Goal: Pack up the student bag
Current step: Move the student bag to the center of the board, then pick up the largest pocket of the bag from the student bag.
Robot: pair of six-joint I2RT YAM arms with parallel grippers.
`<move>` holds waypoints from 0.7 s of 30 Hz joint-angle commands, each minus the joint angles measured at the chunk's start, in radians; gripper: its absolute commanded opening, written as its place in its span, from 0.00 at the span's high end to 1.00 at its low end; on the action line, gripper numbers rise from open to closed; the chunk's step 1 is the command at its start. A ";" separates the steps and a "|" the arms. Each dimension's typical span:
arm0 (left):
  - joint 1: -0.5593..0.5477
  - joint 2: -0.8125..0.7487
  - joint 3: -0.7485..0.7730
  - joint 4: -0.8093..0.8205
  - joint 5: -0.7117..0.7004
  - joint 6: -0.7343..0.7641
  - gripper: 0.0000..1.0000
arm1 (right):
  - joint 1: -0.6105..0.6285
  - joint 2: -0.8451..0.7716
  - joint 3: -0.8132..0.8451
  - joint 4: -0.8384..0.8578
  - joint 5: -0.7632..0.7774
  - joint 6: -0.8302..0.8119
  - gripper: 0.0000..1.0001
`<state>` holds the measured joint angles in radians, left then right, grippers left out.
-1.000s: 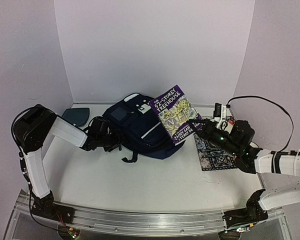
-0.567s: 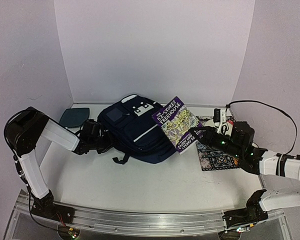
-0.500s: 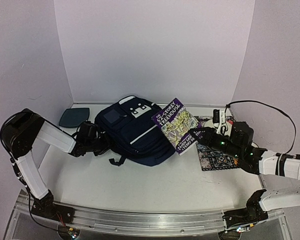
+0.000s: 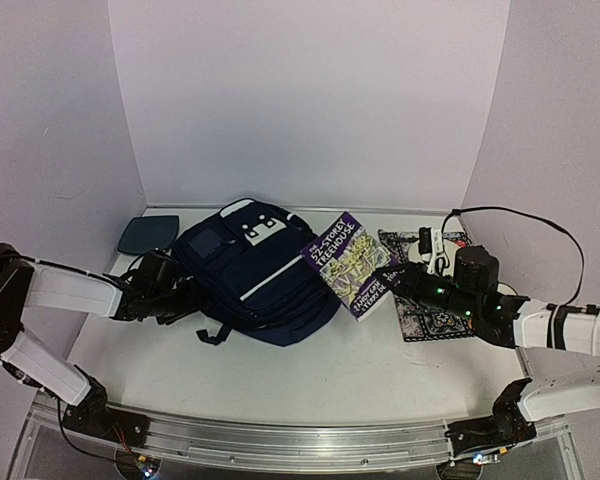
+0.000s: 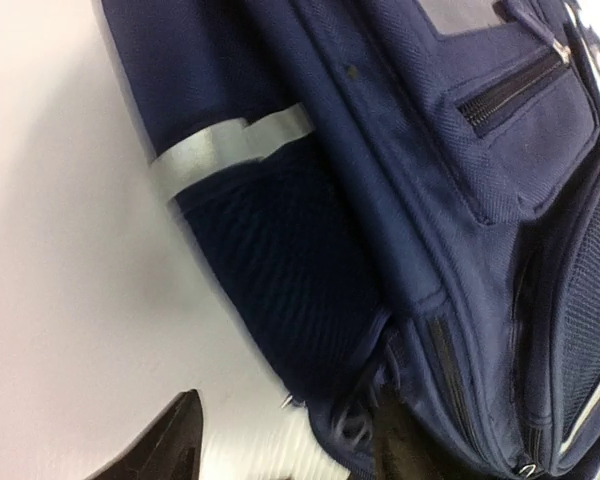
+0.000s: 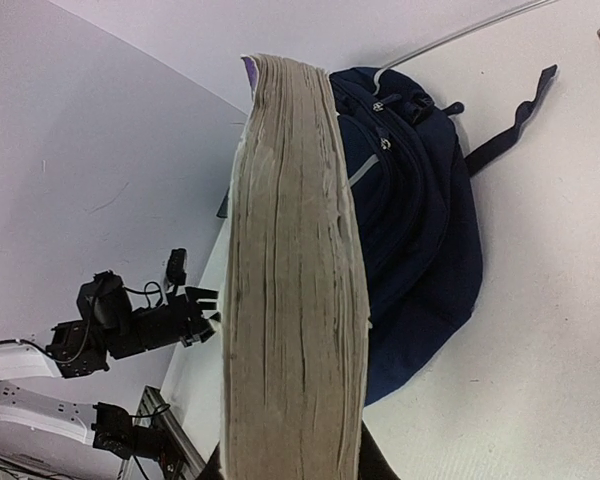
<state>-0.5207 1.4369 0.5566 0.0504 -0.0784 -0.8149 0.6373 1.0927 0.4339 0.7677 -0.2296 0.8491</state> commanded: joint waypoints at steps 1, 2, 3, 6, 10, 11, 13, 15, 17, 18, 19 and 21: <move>-0.130 -0.095 0.091 -0.243 -0.216 0.118 0.32 | -0.004 -0.036 0.033 0.063 0.003 -0.027 1.00; -0.166 -0.099 0.114 -0.274 -0.243 0.136 0.29 | -0.004 -0.043 0.033 0.046 0.008 -0.034 1.00; -0.194 -0.099 0.138 -0.300 -0.259 0.152 0.27 | -0.004 -0.052 0.033 0.027 0.015 -0.041 1.00; -0.280 -0.078 0.197 -0.326 -0.249 0.211 0.24 | -0.004 -0.083 0.031 -0.030 0.045 -0.066 1.00; -0.384 -0.025 0.293 -0.328 -0.231 0.308 0.24 | -0.004 -0.132 0.027 -0.098 0.084 -0.090 1.00; -0.398 -0.013 0.317 -0.328 -0.210 0.331 0.24 | -0.004 -0.139 0.028 -0.113 0.088 -0.093 1.00; -0.425 0.012 0.358 -0.324 -0.171 0.385 0.25 | -0.005 -0.157 0.029 -0.142 0.095 -0.102 1.00; -0.445 0.031 0.399 -0.322 -0.124 0.441 0.25 | -0.005 -0.174 0.026 -0.158 0.103 -0.105 1.00; -0.457 0.046 0.428 -0.322 -0.082 0.490 0.25 | -0.004 -0.187 0.024 -0.173 0.109 -0.107 1.00; -0.460 0.055 0.440 -0.321 -0.056 0.511 0.25 | -0.005 -0.193 0.022 -0.179 0.112 -0.109 1.00; -0.461 0.064 0.451 -0.320 -0.025 0.531 0.26 | -0.004 -0.199 0.018 -0.183 0.115 -0.109 1.00; -0.465 0.088 0.470 -0.317 0.030 0.574 0.26 | -0.004 -0.207 0.014 -0.187 0.118 -0.108 1.00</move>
<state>-0.9769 1.4889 0.9532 -0.2627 -0.1739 -0.3819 0.6373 0.9339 0.4339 0.5140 -0.1340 0.7617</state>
